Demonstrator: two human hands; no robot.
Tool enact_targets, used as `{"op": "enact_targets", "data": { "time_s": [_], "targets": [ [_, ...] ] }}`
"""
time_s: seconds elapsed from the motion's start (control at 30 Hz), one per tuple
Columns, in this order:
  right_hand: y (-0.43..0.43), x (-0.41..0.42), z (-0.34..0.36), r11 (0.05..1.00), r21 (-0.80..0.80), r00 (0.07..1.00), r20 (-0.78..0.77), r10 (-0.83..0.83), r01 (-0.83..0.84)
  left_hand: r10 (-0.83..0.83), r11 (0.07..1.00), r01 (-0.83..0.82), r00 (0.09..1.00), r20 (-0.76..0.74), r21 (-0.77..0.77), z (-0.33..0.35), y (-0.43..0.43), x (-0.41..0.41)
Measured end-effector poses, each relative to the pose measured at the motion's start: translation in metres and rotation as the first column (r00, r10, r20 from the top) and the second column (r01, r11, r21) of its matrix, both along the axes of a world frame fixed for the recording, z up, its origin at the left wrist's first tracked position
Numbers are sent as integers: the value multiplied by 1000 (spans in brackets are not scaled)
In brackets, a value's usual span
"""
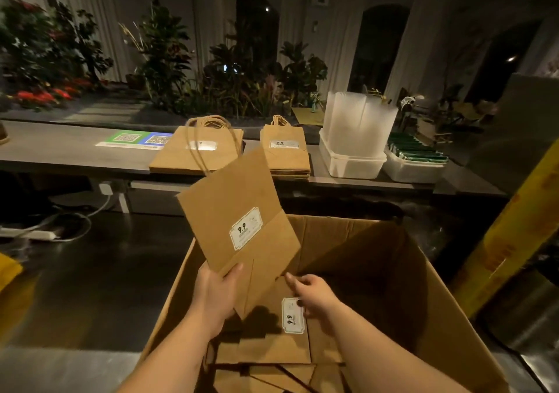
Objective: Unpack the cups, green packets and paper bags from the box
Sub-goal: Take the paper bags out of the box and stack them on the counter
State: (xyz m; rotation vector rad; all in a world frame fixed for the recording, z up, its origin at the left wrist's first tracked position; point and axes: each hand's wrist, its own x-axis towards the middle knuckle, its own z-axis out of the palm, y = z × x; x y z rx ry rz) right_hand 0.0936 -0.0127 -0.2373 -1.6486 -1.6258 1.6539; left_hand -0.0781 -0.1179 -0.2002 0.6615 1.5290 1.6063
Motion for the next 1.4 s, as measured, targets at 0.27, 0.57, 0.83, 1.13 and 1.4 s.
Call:
{"op": "enact_targets", "data": {
  "time_s": [0.27, 0.57, 0.83, 1.13, 1.4],
  "targets": [
    [45, 64, -95, 981, 48, 767, 618, -175, 185, 158, 986, -164, 954, -254, -4, -12, -3, -10],
    [33, 45, -36, 988, -93, 923, 376, -80, 123, 141, 985, -160, 960, -244, -61, -14, 0, -9],
    [15, 45, 123, 914, 300, 903, 409, 134, -272, 146, 989, -147, 978, -150, 4, -9, -2, -10],
    [9, 100, 223, 948, 316, 989, -123, 76, -33, 150, 970, -166, 984, -98, -179, -8, -11, -8],
    [-17, 32, 96, 869, -393, 734, -486, -475, 302, 31, 978, 23, 968, 250, -209, -1, -4, -7]
  ]
}}
